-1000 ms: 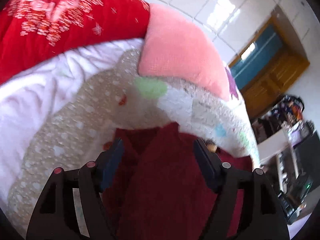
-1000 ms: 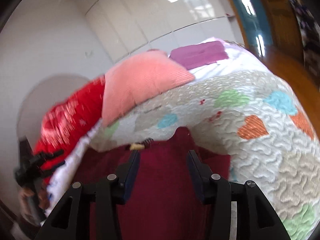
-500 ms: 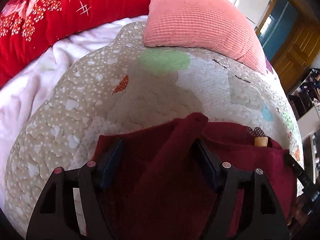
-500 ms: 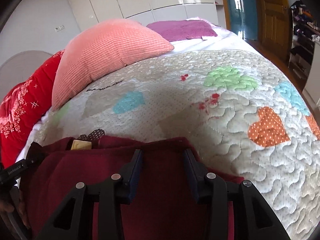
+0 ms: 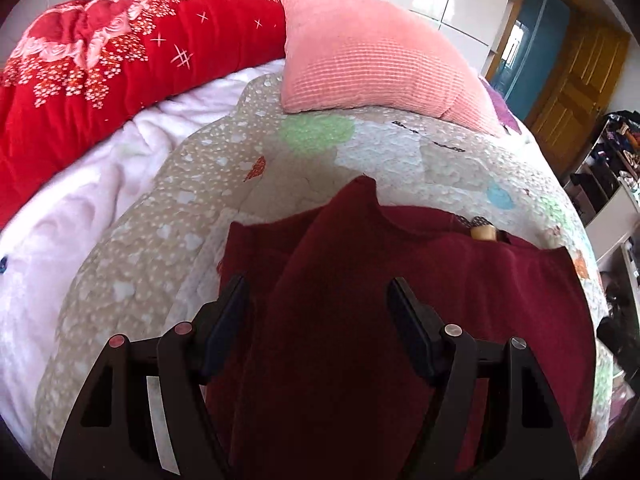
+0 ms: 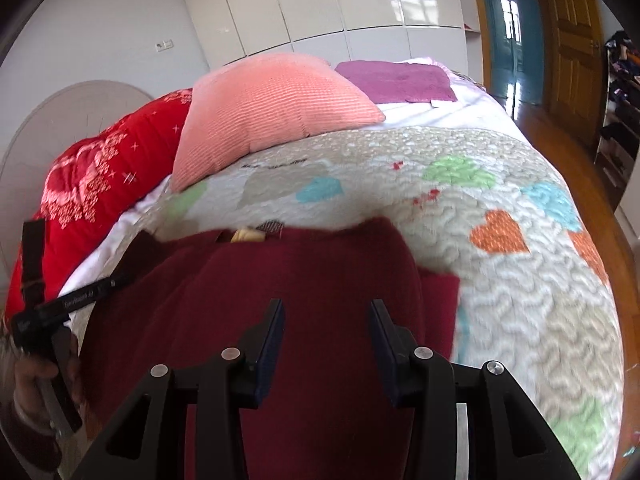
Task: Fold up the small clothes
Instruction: 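Lift the hem with both grippers and fold it over toward the collar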
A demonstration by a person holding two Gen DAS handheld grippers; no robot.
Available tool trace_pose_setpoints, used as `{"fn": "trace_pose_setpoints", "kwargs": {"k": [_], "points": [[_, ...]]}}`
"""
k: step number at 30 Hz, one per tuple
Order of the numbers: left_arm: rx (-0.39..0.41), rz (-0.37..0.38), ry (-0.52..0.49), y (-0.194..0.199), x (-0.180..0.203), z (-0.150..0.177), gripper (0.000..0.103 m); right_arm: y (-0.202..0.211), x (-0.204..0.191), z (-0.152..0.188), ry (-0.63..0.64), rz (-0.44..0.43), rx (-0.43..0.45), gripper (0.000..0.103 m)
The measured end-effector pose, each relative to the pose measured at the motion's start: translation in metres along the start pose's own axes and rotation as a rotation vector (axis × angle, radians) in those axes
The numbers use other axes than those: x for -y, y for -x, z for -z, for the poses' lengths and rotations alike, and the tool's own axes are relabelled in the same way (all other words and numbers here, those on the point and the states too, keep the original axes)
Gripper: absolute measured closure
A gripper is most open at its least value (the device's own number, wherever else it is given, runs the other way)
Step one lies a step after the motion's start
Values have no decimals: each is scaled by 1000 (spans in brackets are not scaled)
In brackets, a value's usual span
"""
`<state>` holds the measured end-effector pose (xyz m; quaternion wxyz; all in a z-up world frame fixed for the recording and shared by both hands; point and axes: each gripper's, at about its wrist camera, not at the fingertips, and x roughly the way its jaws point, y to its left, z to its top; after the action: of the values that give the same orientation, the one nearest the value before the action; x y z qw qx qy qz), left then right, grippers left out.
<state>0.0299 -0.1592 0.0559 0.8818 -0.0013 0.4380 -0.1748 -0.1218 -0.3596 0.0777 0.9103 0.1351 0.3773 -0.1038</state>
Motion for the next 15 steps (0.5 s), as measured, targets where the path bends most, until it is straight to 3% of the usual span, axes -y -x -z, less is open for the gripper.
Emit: {"fn": "trace_pose_setpoints", "kwargs": {"k": [5,8,12,15], "points": [[10,-9,-18,16,1,13,31,9,2,31,13,42,-18,61],[1,-18,-27,23,1,21,31,-11,9,46,6,71,-88,60],[-5,-6,-25,38,0,31,31,-9,4,41,8,87,-115,59],[-11,0,-19,45,-3,39,31,9,-1,38,-22,38,-95,59]]}}
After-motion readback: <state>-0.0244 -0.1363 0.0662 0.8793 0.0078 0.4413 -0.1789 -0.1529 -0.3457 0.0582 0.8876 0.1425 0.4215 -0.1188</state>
